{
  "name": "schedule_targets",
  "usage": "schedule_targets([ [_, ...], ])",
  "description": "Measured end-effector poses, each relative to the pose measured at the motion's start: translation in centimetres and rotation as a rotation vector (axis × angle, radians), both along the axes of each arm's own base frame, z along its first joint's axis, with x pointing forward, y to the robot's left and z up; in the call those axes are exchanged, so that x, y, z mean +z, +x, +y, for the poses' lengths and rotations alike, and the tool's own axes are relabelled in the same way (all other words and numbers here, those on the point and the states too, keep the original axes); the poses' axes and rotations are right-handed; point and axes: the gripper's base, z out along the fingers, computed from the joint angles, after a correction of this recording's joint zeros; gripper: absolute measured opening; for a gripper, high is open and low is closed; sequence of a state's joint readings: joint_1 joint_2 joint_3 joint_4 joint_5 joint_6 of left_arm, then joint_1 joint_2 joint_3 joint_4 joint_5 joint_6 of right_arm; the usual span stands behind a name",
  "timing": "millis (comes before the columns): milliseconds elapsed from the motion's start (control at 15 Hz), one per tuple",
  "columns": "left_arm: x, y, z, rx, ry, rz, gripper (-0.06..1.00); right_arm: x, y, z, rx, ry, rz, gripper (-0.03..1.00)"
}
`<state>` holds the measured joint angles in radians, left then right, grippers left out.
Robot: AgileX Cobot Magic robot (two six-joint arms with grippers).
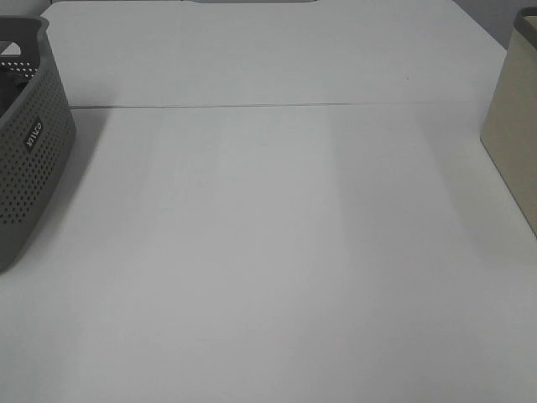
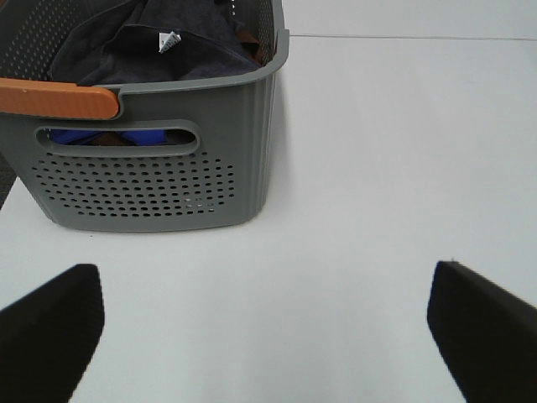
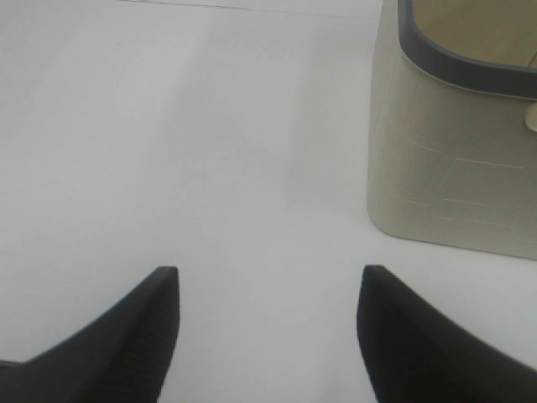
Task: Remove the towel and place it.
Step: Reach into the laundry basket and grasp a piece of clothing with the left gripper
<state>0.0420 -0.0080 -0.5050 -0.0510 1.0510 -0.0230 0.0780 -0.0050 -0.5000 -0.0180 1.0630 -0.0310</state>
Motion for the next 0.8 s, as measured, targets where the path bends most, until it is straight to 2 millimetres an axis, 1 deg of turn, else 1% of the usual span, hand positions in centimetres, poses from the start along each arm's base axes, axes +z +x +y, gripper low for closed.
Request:
schedule_targets([
  [800, 0.0, 0.0, 0.0, 0.0, 0.0, 0.0, 0.99, 0.0, 0.0, 0.0, 0.0, 0.0, 0.0, 0.61],
])
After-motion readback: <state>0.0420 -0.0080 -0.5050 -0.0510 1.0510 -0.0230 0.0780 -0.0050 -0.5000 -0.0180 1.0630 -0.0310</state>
